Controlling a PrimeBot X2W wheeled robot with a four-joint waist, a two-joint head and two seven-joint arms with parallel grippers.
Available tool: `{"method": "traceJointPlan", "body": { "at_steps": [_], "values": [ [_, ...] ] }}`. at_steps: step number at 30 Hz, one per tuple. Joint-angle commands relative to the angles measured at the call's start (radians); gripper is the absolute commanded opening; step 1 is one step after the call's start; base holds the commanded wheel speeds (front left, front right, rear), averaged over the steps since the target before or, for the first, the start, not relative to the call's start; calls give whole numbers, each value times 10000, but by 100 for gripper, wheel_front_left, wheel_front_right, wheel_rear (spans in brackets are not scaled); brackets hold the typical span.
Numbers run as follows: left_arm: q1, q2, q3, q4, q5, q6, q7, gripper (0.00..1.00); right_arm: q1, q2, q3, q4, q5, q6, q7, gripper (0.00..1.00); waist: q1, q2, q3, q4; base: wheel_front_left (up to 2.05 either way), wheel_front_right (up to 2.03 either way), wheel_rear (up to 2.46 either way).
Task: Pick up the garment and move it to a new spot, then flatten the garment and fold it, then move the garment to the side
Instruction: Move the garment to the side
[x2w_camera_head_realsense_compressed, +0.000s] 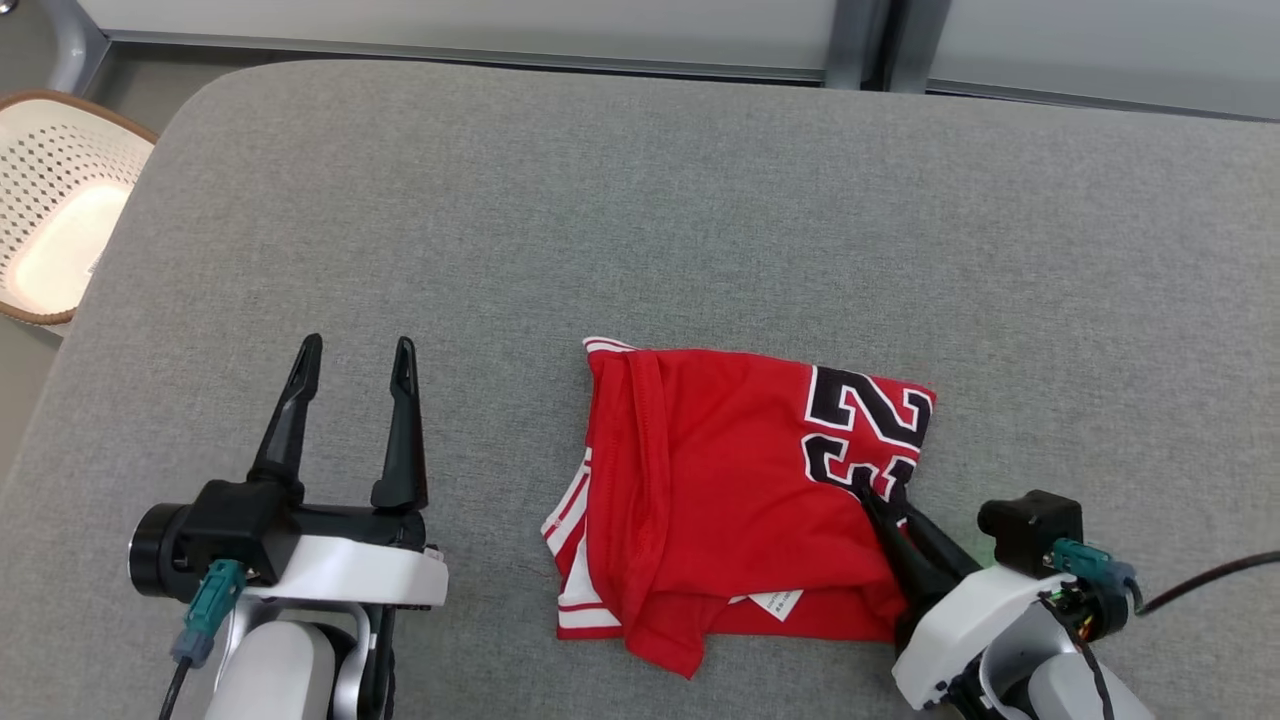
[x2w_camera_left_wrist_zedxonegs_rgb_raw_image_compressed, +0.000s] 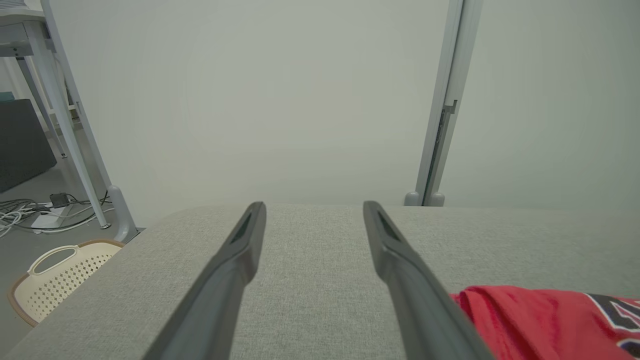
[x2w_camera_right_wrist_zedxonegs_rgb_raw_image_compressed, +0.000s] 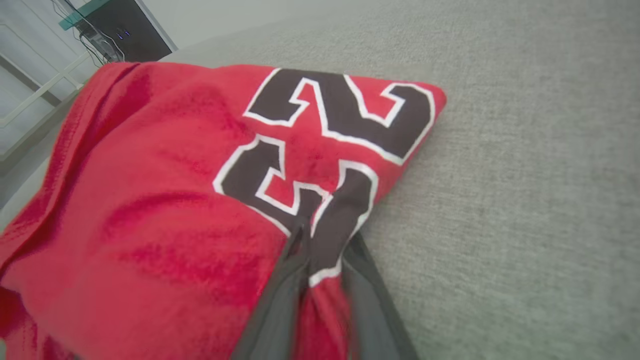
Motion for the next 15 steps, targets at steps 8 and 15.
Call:
{"method": "traceJointPlan", "body": {
  "at_steps": [8,15],
  "values": [
    [-52,190,241,-557,256,-74,-51,100,-74,-1297,114,-1603,-1575,4,-407,0,0,0,95,-1126,0,0,0],
    [130,324,227,-900,420,-148,-53,100,359,-2366,-354,-3285,-2070,4,247,0,0,0,48,-2696,0,0,0]
  ]
}}
